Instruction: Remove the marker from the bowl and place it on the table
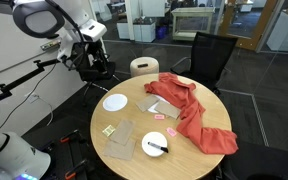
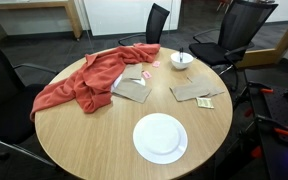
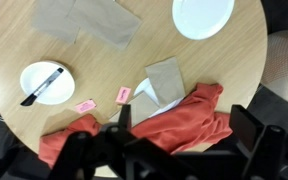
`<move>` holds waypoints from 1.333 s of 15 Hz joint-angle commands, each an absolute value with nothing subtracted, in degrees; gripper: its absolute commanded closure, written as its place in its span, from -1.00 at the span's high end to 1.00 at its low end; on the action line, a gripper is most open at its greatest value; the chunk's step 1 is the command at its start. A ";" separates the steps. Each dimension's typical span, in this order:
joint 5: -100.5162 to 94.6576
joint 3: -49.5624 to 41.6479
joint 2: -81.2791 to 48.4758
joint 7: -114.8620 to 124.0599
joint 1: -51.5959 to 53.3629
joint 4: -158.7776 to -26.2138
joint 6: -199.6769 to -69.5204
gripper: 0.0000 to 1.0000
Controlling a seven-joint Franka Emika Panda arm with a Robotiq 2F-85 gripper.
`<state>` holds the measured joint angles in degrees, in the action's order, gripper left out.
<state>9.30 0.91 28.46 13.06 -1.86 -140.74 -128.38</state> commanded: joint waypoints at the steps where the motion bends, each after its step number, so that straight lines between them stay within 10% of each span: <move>1: 4.23 2.71 24.52 22.30 -7.16 -138.90 -131.60 1.00; 20: -17.04 -1.45 8.31 59.00 -13.25 -139.76 -144.71 1.00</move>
<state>-16.89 -0.24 8.24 58.98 -14.47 -139.86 -144.98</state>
